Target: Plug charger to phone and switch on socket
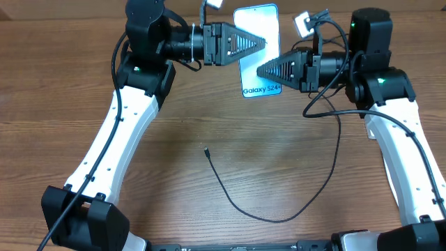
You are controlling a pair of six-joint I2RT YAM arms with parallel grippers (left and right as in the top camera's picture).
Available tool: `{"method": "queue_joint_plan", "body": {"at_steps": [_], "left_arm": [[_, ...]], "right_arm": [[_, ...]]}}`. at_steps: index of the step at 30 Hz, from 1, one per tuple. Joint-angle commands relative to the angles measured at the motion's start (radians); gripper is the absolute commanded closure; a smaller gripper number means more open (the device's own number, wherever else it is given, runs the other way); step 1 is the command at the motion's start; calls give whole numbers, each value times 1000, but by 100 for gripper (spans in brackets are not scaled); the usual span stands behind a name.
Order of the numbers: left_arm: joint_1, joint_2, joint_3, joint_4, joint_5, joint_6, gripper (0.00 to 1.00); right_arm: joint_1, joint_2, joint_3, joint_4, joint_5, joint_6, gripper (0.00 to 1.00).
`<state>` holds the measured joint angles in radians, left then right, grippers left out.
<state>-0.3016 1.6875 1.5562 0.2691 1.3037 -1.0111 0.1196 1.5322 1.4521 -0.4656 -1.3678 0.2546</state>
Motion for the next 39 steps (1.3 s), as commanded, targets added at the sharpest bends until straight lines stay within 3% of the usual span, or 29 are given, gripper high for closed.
{"method": "queue_joint_plan", "body": {"at_steps": [1,7,12,14,20,22,31,32,37,38,39], "left_arm": [[-21,-17,17,32,23,-67,59],[-35,-17,17,32,23,-67,59],[-45,-16,17,32,16,-66,66],[-47,-16,17,32,17,-66,73],[-47,-16,17,31,57,-66,72],[-51,-16,17,31,74,-65,80],[-66,-16,17,31,76,-58,80],[-66,-16,17,31,76,-58,87],[-66,-16,17,31,76,-58,88],[-66,-16,17,31,75,-58,96],[-66,-16,17,31,74,-58,96]], "right_arm": [[6,-10,6,81,76,138,96],[6,-10,6,129,77,177,96],[6,-10,6,140,84,187,96],[6,-10,6,138,84,187,96],[6,-10,6,139,84,188,96],[6,-10,6,140,84,188,96],[6,-10,6,147,89,191,96],[6,-10,6,148,89,191,96],[6,-10,6,150,99,191,96],[6,-10,6,151,99,191,96],[6,-10,6,151,100,191,96]]}}
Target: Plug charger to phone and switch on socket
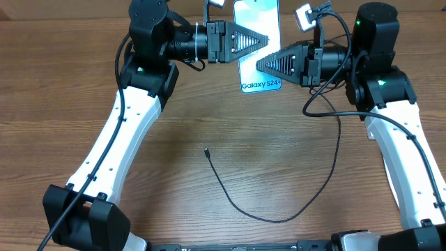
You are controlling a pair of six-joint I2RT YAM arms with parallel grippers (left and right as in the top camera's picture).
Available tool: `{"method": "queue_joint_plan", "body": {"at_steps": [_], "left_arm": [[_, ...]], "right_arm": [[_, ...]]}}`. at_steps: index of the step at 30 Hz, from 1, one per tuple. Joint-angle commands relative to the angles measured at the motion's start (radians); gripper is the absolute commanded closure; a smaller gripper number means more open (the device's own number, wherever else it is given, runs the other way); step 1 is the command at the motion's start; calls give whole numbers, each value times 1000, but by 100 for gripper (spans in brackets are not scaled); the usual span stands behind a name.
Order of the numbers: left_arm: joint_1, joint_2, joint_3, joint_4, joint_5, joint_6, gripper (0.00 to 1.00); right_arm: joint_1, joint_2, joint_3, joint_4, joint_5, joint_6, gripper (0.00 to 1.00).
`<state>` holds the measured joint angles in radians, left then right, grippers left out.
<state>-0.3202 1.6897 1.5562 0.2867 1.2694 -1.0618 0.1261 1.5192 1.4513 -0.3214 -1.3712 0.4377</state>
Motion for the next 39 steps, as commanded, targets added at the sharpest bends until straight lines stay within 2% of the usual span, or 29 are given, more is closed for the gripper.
{"method": "queue_joint_plan", "body": {"at_steps": [1,3,5,8,10,12,15,19,24,32,39], "left_arm": [[-48,-18,17,13,107,16,96],[-43,-18,17,-50,84,114,96],[-28,-16,17,-184,28,222,96],[9,-14,17,-459,-119,413,96],[42,-14,17,-591,-184,488,96],[64,-14,17,-611,-185,497,96],[119,-14,17,-714,-280,477,96],[171,-14,17,-867,-406,472,96],[250,-14,17,-952,-418,503,96],[361,-14,17,-1020,-412,517,96],[446,-14,17,-1052,-413,535,96]], "right_arm": [[-1,3,6,6,106,8,96],[-1,3,6,6,107,8,94],[-1,3,6,6,114,7,83],[-3,3,6,-5,144,3,60],[-3,3,6,-72,234,-45,45],[-2,3,6,-152,308,-103,43],[-1,3,6,-338,476,-193,42],[21,3,6,-506,650,-268,43],[183,32,6,-676,933,-287,44],[549,170,-6,-710,1155,-282,51],[719,346,-9,-702,1234,-279,54]]}}
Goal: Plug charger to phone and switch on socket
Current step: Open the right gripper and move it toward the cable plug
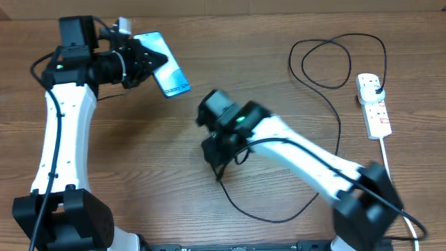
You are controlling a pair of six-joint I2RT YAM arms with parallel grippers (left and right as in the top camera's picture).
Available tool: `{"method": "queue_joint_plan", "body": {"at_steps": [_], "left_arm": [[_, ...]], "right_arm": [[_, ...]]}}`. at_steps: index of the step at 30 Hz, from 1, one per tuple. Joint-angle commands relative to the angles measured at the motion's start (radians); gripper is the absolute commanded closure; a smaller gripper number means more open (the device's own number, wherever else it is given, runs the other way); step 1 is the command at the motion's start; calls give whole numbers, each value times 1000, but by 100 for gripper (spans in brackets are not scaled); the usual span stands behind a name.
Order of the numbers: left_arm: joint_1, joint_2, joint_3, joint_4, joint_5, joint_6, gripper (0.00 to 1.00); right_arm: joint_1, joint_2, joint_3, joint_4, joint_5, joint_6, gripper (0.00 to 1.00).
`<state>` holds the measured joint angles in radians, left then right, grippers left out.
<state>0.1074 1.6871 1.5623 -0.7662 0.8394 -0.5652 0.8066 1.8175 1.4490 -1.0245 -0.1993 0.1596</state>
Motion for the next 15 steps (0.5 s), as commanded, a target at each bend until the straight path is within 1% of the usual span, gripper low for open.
{"method": "queue_joint_plan", "body": {"at_steps": [1,5,7,8,11,15], "left_arm": [[22,-11,11,0,17,47,96],[23,-11,11,0,13,47,96],[23,-11,11,0,6,50,96],[23,-11,11,-1,-3,51,96],[23,-11,11,-1,-5,61,96],[23,-11,11,-1,-6,62,96]], "right_arm": [[63,73,-10,1,72,0,54],[106,128,-19,-18,105,11,54],[114,145,-51,-17,139,26,52],[114,153,-81,-9,139,26,50],[114,157,-170,34,140,34,50],[114,157,-219,35,248,127,49]]}}
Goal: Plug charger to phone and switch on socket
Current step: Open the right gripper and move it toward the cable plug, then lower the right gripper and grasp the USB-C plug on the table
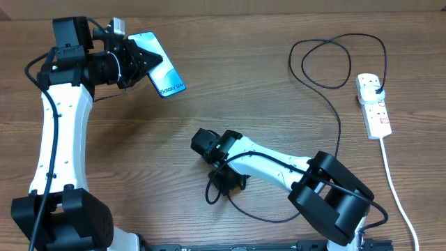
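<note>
A blue phone (162,73) marked Galaxy S24+ is held tilted above the table at the far left, my left gripper (139,61) shut on its upper end. The black charger cable (339,132) runs from the white socket strip (373,106) at the right edge, loops at the back, then sweeps down to the table's front middle. There my right gripper (227,183) points down, shut on the cable near its free end. A short bow of cable (208,196) sticks out to its left. The plug tip is hidden under the gripper.
The right arm (279,164) stretches low across the front middle from its base at the bottom right. A white lead (397,195) runs from the socket strip toward the front edge. The left arm (52,139) stands along the left side.
The right gripper has moved nearer the front, and the cable end that lay straight under it now bows out at its left. The left gripper has lifted the phone slightly.
At first both grippers were at the far middle on either side of the phone, with the cable's free end lying loose mid-table. Later the left gripper held the phone at the far left and the right arm reached over the cable end. Now the right gripper has the cable.
</note>
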You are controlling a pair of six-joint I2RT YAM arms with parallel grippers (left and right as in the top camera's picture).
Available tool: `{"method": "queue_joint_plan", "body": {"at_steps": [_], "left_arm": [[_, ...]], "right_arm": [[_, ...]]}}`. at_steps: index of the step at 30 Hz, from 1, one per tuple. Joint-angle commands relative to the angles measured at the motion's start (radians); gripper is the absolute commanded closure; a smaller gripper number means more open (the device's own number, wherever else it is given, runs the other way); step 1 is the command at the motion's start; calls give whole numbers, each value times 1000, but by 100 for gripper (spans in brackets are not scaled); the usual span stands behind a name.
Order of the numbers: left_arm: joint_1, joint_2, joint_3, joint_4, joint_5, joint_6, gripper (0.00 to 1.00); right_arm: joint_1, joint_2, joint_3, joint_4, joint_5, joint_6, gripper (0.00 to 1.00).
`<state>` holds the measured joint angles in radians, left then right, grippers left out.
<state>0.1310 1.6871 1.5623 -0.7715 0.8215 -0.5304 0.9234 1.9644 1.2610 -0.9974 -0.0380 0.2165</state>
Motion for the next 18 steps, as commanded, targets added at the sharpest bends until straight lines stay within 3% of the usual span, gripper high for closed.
{"method": "queue_joint_plan", "body": {"at_steps": [1,5,8,14,15,16,18], "left_arm": [[0,-11,11,4,13,27,96],[0,-11,11,4,13,27,96],[0,-11,11,-1,13,27,96],[0,-11,11,-3,14,27,96],[0,-11,11,-3,13,27,96],[0,-11,11,-4,14,27,96],[0,-11,11,-7,14,29,96]], "right_arm": [[-5,10,-37,7,140,93,49],[-47,10,-38,-26,314,106,48],[-117,10,-38,-35,329,105,48],[-264,10,-19,93,56,102,48],[-280,10,-19,119,32,102,38],[-298,10,-19,142,34,101,34],[-324,10,-19,173,35,98,34]]}}
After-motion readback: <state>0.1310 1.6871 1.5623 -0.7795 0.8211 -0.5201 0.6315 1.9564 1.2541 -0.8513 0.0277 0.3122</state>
